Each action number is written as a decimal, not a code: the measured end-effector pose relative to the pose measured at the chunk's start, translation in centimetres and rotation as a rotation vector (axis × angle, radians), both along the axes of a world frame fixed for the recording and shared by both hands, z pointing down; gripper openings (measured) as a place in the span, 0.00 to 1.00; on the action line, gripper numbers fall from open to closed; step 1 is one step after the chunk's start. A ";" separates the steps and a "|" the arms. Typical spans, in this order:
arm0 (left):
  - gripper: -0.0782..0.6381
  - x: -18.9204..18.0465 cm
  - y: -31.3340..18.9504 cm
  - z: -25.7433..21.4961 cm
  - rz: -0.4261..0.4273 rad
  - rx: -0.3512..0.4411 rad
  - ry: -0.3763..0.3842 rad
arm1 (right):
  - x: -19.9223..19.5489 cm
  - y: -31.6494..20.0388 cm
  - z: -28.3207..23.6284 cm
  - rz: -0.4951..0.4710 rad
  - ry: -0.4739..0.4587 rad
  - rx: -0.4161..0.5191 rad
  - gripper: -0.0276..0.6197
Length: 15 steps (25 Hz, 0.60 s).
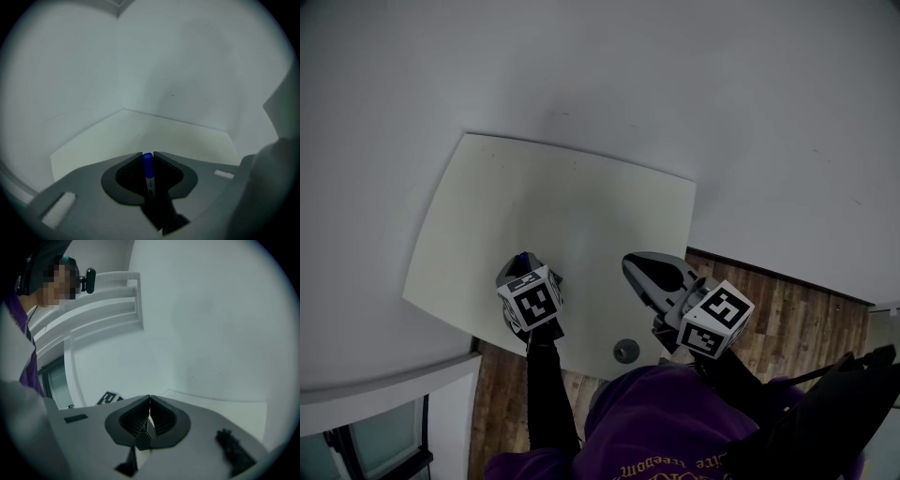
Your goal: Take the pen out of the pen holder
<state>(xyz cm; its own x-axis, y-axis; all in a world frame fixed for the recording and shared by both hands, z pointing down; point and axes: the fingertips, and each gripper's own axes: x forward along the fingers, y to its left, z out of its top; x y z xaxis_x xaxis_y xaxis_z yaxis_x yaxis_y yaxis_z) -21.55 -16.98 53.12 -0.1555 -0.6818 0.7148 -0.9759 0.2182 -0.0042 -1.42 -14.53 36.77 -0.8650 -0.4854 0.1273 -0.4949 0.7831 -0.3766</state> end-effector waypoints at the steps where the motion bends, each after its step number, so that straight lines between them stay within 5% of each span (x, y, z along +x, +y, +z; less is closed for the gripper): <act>1: 0.22 0.1 0.0 0.0 0.005 -0.002 -0.010 | 0.0 0.0 0.0 -0.001 0.001 0.000 0.06; 15: 0.21 0.2 0.4 -0.6 0.016 0.042 -0.001 | 0.0 0.0 -0.1 -0.001 0.003 0.003 0.06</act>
